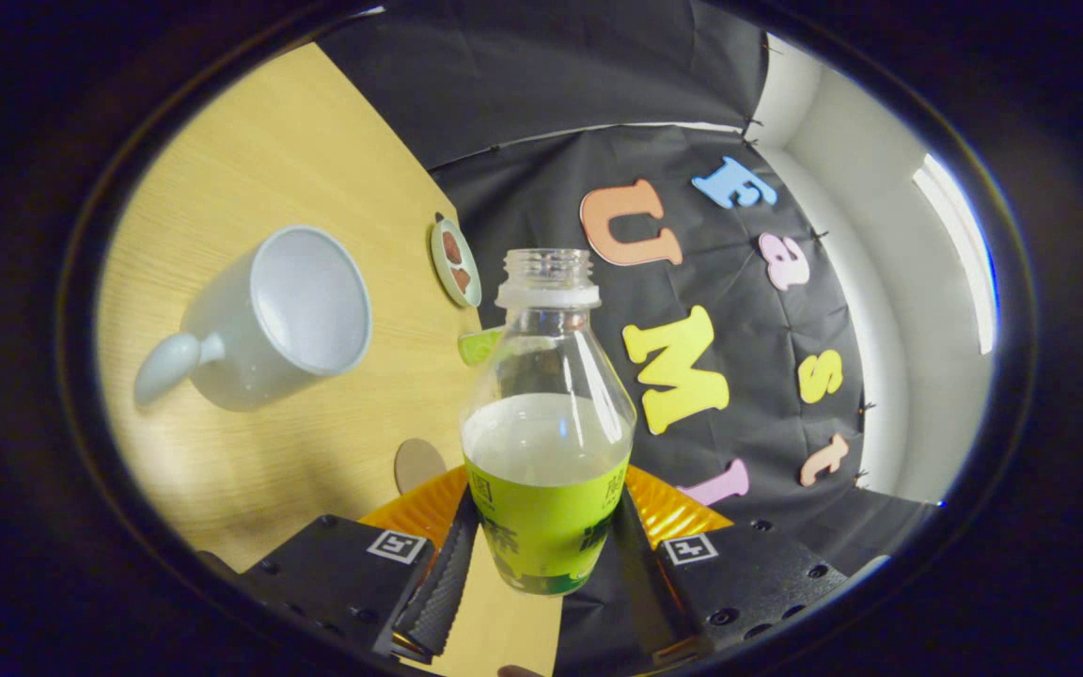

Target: Take the bottle from table, then pour the juice into the cup, finally place the bottle on the coaster

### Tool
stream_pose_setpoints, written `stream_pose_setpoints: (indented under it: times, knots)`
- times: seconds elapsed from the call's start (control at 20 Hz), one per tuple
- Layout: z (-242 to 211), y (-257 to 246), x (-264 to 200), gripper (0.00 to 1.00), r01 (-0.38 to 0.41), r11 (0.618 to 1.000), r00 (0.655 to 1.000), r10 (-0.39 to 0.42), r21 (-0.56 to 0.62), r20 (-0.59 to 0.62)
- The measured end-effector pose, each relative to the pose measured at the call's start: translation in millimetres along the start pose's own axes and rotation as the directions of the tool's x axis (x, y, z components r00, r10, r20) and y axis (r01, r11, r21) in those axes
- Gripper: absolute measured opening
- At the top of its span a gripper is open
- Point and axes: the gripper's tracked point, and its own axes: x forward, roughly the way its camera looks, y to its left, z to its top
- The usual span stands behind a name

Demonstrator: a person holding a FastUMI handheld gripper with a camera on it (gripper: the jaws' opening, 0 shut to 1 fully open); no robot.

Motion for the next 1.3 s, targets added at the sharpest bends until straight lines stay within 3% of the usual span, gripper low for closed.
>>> stream_pose_setpoints:
  times: [0.55,1.3]
  knots:
    - [6,-10,1,0.77,0.041,0.959,0.999,-0.036,-0.279,0.025]
    - [21,-29,6,0.76,0.084,0.898,0.996,-0.073,-0.432,0.042]
